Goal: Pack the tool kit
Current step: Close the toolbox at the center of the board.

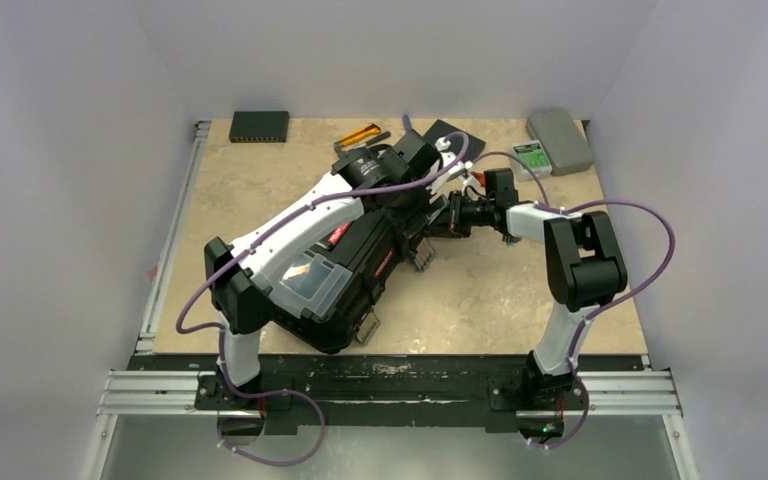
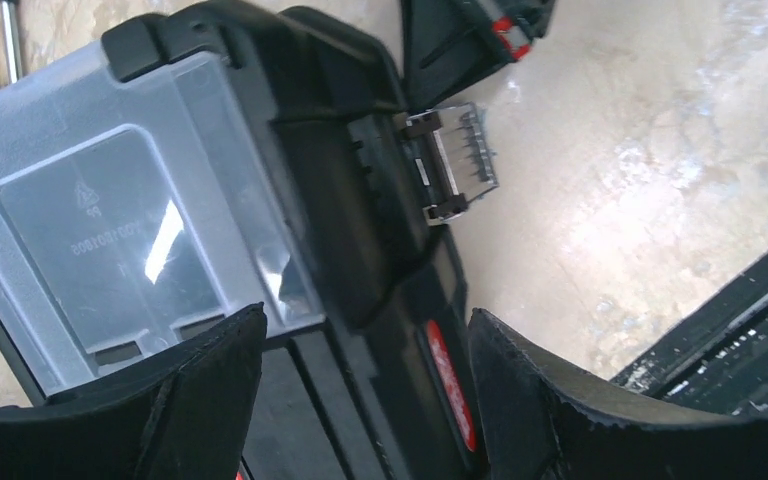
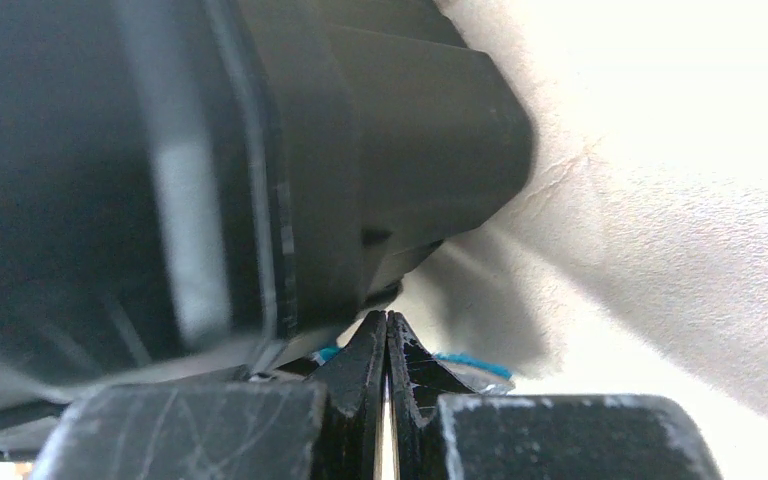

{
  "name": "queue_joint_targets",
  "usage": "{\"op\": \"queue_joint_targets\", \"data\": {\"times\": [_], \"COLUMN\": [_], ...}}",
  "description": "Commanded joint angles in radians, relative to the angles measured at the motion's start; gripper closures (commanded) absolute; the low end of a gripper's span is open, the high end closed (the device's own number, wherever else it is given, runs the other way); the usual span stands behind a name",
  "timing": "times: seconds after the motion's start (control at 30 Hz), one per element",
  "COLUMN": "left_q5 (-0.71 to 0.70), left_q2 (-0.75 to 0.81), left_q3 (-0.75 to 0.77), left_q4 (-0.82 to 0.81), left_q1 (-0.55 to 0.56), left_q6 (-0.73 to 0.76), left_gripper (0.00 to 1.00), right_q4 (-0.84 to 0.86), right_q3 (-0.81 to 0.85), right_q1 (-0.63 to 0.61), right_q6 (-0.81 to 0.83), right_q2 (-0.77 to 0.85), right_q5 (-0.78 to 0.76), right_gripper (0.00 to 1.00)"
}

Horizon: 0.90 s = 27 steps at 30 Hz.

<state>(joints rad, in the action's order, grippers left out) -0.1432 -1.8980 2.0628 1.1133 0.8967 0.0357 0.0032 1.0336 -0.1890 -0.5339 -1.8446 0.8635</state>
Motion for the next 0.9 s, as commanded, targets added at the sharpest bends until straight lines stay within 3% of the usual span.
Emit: {"op": "queue_joint_targets", "data": {"times": [0.0, 0.27, 0.43, 0.87], "left_q5": [-0.012, 0.03, 0.036, 0.048], "left_q2": [-0.006, -0.001, -0.003, -0.008], "left_q3": [-0.011, -0.015, -0.019, -0.015], "left_q4": [-0.021, -0.033, -0.036, -0.046], "left_q1": [-0.045, -0.069, -0.087, -0.095], "left_q6": [-0.026, -0.052, -0.052, -0.051], "left_gripper": [0.28, 0.28, 0.28, 0.28], "right_q4": [-0.009, 0.004, 0.007, 0.039], "right_q3": [0.022, 0.147, 0.093, -0.167], "right_q1": [-0.03, -0.059, -0.093, -0.102], "right_q6": [-0.028, -0.044, -0.011, 0.022], "right_q2": [-0.071, -0.237, -0.238, 0.032], "right_q5": [0.033, -0.029, -0.018, 0.023], "right_gripper": [1.0, 1.0, 1.0, 1.0]}}
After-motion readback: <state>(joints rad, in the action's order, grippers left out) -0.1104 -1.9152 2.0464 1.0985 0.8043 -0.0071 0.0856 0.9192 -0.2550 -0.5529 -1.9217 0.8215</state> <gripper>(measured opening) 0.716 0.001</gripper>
